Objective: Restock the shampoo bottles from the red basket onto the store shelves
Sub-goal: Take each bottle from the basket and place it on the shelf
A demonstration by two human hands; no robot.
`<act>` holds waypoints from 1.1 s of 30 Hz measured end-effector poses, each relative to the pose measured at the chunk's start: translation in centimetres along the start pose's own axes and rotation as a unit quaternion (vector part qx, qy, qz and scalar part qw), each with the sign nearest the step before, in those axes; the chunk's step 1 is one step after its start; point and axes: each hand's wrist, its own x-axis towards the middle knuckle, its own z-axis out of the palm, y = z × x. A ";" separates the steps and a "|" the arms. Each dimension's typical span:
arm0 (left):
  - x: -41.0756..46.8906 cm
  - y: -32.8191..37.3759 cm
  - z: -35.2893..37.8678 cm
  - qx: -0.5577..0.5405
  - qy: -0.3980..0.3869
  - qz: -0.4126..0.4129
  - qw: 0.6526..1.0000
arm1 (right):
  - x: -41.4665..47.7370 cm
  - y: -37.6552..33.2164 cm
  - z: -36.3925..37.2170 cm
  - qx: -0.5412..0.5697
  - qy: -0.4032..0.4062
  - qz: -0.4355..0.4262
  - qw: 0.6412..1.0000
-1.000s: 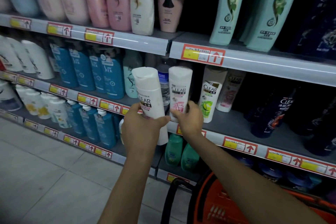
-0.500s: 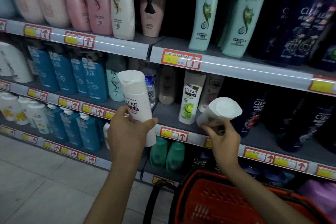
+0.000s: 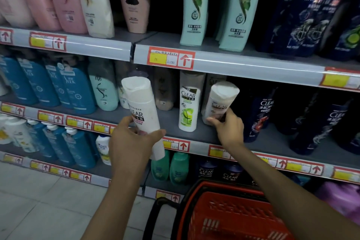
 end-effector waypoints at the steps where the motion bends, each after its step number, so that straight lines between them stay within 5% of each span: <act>1: 0.1 0.0 0.1 0.005 0.001 0.001 1.000 | 0.4 0.0 -0.1 -0.005 -0.010 0.002 1.000; 13: 0.2 -0.5 1.2 0.009 -0.024 0.005 1.000 | 2.4 -2.1 -0.2 -0.086 -0.061 0.039 0.994; 33: -2.7 0.8 7.2 0.051 -0.050 0.046 0.996 | 0.5 -2.9 -1.0 -0.024 -0.080 0.105 0.991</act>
